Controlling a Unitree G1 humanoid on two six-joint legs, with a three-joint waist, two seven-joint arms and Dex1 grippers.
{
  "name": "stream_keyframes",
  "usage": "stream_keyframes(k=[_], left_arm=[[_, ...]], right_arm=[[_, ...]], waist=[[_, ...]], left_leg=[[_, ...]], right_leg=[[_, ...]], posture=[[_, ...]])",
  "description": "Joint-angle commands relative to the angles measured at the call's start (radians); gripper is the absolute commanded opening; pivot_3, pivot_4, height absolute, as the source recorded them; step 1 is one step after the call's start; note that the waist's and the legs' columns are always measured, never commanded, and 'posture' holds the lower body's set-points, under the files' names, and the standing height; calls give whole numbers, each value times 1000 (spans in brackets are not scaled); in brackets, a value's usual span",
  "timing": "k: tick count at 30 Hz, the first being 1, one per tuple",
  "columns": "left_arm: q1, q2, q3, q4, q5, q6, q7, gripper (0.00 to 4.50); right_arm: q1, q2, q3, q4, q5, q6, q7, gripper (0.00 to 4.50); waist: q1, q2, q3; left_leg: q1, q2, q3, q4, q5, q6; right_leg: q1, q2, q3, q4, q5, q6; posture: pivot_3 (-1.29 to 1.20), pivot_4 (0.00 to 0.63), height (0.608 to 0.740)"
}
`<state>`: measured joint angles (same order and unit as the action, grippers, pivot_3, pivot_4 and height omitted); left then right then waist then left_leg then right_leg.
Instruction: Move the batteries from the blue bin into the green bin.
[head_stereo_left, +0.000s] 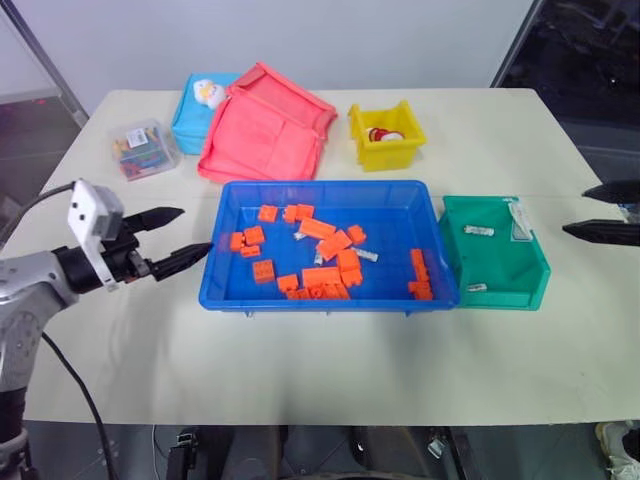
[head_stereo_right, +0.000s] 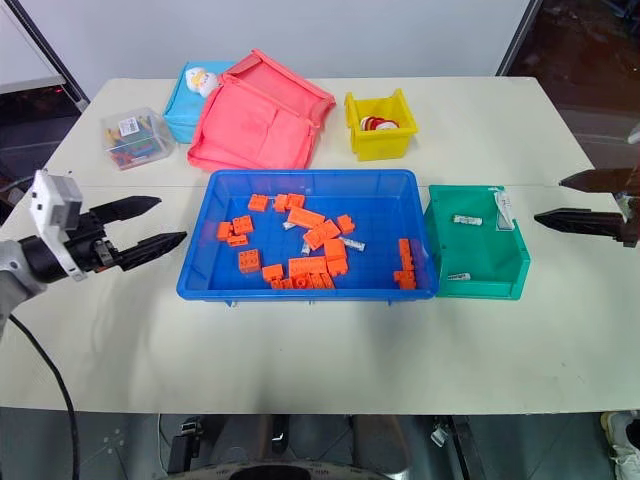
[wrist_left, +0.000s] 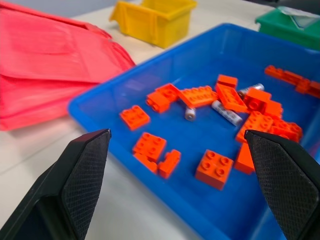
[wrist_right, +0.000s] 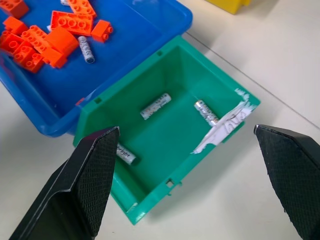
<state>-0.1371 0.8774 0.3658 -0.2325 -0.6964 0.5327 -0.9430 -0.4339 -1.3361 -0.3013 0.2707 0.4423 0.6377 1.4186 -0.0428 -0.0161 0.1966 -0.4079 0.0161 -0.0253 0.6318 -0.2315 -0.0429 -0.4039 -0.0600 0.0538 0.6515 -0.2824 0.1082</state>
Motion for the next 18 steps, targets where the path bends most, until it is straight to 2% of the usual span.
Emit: stream_keyframes(k=[1, 18], left_arm=[[-7, 4, 6, -5, 5, -11, -12, 4500], [-20, -19, -4, -27, 30, 4, -1, 4500]], right_arm=[[24, 5, -61, -49, 29, 11, -15, 4428], [63, 33, -59, -19, 20, -41, -40, 4428]], waist=[[0, 0, 0], [0, 0, 0]], left_leg=[[0, 0, 0, 0, 0, 0], [0, 0, 0, 0, 0, 0]], right_leg=[[0, 0, 0, 0, 0, 0], [0, 0, 0, 0, 0, 0]], posture=[[0, 150, 740], [0, 150, 740]])
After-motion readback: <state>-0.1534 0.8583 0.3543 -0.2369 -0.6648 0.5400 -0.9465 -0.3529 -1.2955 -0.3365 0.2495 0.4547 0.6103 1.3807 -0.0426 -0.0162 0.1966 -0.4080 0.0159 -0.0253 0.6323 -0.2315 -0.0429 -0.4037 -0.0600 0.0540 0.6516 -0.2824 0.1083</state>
